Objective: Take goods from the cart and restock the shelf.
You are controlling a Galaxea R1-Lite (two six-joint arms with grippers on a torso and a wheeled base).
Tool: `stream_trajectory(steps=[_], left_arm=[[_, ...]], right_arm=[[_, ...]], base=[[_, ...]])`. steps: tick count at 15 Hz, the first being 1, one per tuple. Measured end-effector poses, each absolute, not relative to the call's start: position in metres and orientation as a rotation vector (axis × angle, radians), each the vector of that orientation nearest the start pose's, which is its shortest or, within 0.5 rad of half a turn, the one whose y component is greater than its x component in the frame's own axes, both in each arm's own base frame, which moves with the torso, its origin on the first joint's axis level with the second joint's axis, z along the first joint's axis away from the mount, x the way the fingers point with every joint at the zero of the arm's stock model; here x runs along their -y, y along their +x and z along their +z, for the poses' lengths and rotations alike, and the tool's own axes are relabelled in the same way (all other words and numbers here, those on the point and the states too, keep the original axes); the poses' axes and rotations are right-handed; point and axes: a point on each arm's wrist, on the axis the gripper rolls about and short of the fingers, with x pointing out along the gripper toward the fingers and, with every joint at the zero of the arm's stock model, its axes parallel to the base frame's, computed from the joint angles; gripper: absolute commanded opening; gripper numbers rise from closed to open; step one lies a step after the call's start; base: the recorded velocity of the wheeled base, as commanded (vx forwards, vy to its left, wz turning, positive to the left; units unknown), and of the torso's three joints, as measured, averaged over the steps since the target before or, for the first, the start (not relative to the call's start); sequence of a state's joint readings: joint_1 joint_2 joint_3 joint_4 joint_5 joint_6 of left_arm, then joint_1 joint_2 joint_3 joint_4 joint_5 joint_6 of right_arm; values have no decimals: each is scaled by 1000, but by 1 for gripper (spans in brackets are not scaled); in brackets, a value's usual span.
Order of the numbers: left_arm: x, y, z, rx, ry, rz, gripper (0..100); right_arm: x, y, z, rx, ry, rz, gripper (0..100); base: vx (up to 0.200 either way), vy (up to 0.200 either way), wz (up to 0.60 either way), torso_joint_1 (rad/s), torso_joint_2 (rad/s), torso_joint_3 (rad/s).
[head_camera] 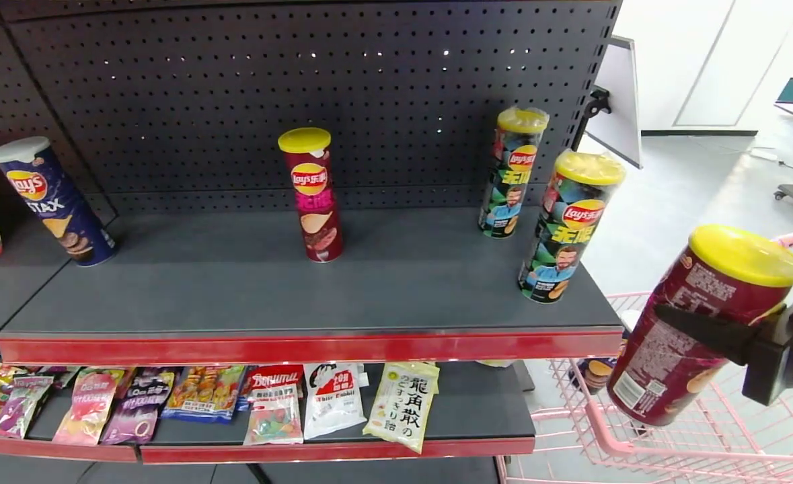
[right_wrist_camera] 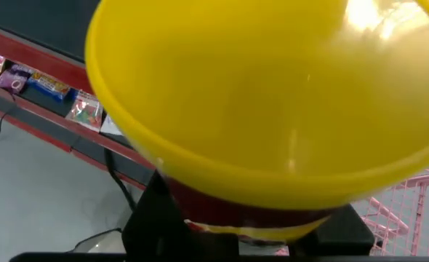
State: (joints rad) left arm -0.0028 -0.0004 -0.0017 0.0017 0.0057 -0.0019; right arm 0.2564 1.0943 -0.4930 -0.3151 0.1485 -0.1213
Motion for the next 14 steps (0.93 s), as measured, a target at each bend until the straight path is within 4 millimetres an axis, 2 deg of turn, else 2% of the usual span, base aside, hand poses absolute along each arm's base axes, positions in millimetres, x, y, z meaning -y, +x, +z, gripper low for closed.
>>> stream_trajectory(steps=[2, 8, 11, 14], left_arm=[[0, -23, 76, 1, 0, 4, 100], [0, -23, 76, 0, 0, 3, 100], [0, -23, 76, 0, 0, 4, 100], [0, -23, 76, 0, 0, 4, 100]], right_arm=[[-39, 137, 198, -265, -127, 431, 0], [-40, 132, 198, -239, -137, 493, 0], [-43, 128, 197, -233, -116, 637, 0], [-42, 126, 198, -221, -113, 657, 0]], base=[[0, 0, 0, 0, 0, 0], [0, 200, 0, 0, 1, -2], [0, 200, 0, 2, -2, 6], [0, 200, 0, -2, 2, 1]])
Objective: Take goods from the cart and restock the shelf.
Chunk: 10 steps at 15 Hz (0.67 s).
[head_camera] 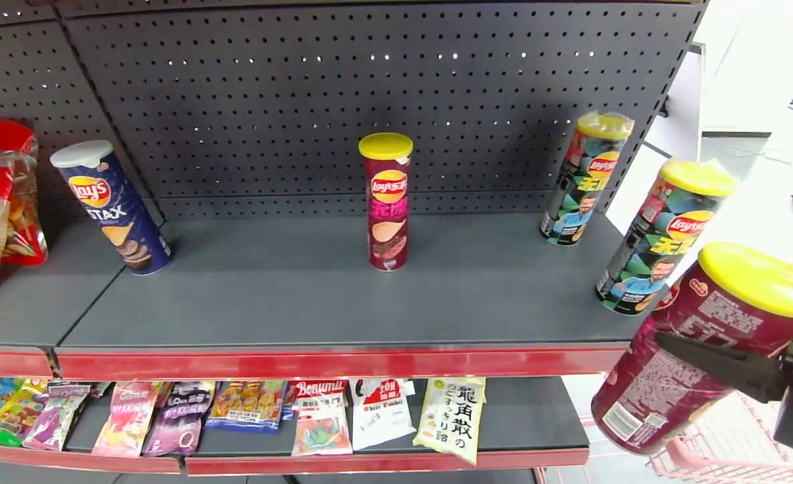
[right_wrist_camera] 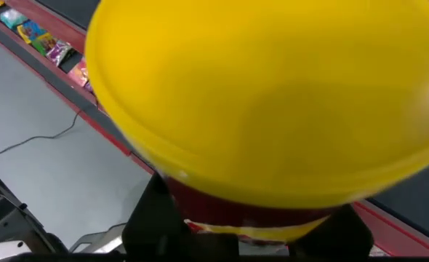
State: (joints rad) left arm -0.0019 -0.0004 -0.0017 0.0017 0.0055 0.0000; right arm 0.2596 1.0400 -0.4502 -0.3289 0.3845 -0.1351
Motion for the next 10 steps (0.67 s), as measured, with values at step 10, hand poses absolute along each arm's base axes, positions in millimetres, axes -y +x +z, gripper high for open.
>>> stream_trajectory(steps=[10], left_arm=[[0, -23, 76, 1, 0, 5, 100]], right_arm=[[-41, 119, 195, -218, -111, 662, 0]], base=[[120, 20, 0, 0, 1, -1]])
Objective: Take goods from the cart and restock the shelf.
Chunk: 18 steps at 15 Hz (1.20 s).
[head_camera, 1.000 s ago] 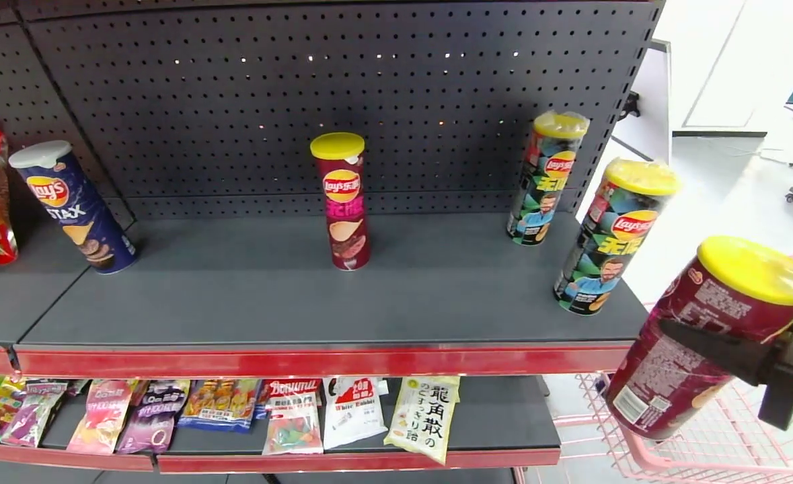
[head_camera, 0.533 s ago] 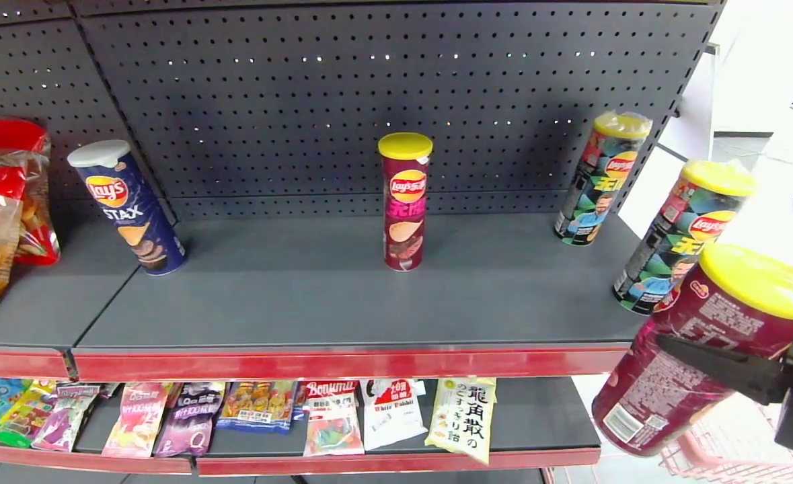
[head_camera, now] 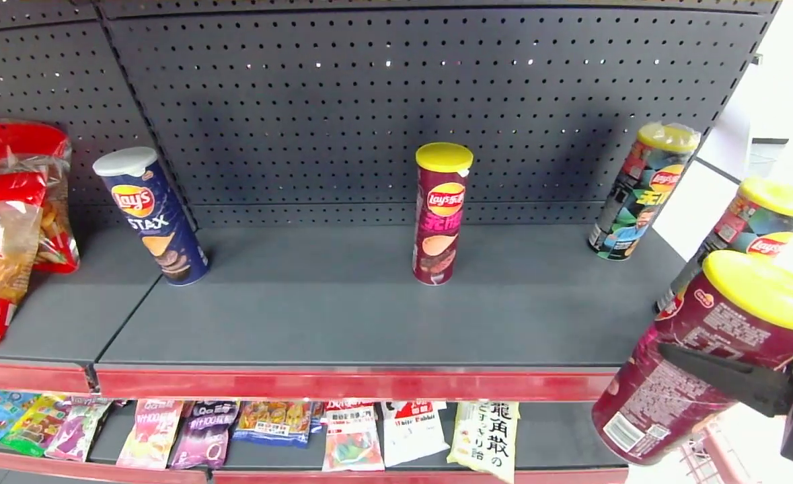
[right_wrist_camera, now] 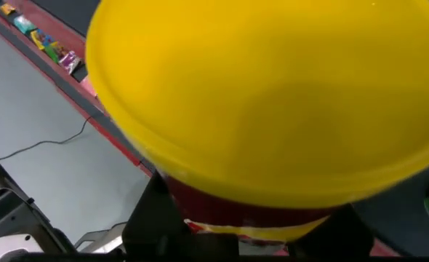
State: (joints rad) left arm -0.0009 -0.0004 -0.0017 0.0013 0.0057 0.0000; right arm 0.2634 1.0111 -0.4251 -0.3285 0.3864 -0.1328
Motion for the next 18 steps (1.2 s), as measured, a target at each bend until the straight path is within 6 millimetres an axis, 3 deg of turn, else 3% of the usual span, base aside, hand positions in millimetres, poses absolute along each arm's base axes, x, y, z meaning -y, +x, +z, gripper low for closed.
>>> stream_trajectory(steps=[5, 11, 16, 18], left_arm=[[0, -23, 76, 0, -1, 4, 100], [0, -22, 76, -6, 8, -23, 100], [2, -23, 76, 3, 40, -89, 100], [2, -25, 86, 34, 18, -103, 100]], right_arm=[[-40, 115, 193, -212, -112, 662, 0], [-32, 88, 181, -191, -114, 658, 0], [-30, 80, 192, -150, -97, 656, 0], [-30, 79, 190, -166, -97, 652, 0]], base=[[0, 0, 0, 0, 0, 0], [0, 0, 0, 0, 0, 0], [0, 0, 0, 0, 0, 0], [0, 0, 0, 0, 0, 0]])
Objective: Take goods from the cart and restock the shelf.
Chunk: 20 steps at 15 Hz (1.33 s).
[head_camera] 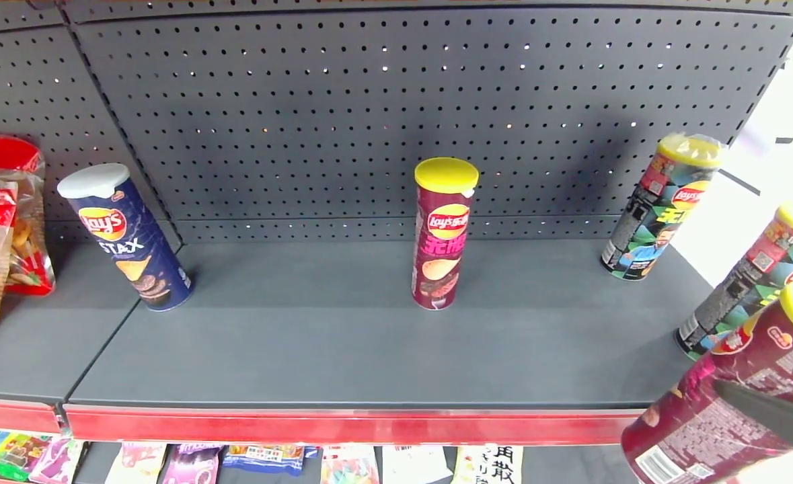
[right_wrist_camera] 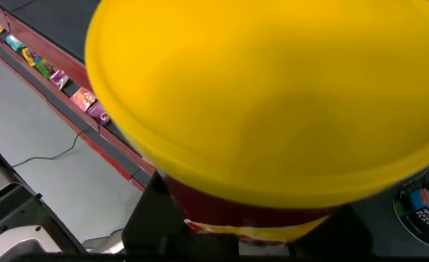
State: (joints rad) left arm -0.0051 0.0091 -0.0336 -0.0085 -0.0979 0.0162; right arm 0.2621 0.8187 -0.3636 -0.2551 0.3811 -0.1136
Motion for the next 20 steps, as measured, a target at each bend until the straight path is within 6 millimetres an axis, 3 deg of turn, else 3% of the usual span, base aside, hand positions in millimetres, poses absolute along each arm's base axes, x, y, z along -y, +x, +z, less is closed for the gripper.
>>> stream_trajectory(steps=[3, 5, 7, 9, 12, 15, 20], left_arm=[[3, -25, 138, 73, -33, -198, 100], [5, -8, 179, 27, -53, -342, 100], [11, 25, 210, -28, -21, -479, 100], [26, 76, 232, -105, 10, -632, 100], [66, 154, 250, -171, 41, -847, 100], [112, 217, 251, -164, 61, -993, 100], [168, 276, 237, -154, 104, -1093, 100]], right_arm=[[-31, 81, 195, -159, -98, 653, 0], [-31, 82, 197, -157, -98, 654, 0], [-31, 85, 201, -148, -94, 652, 0], [-32, 89, 208, -143, -69, 648, 0], [-33, 90, 211, -137, -65, 645, 0], [-32, 89, 212, -133, -55, 642, 0], [-32, 88, 214, -126, -52, 640, 0]], base=[[0, 0, 0, 0, 0, 0], [0, 0, 0, 0, 0, 0], [0, 0, 0, 0, 0, 0], [0, 0, 0, 0, 0, 0], [0, 0, 0, 0, 0, 0], [0, 0, 0, 0, 0, 0], [0, 0, 0, 0, 0, 0]])
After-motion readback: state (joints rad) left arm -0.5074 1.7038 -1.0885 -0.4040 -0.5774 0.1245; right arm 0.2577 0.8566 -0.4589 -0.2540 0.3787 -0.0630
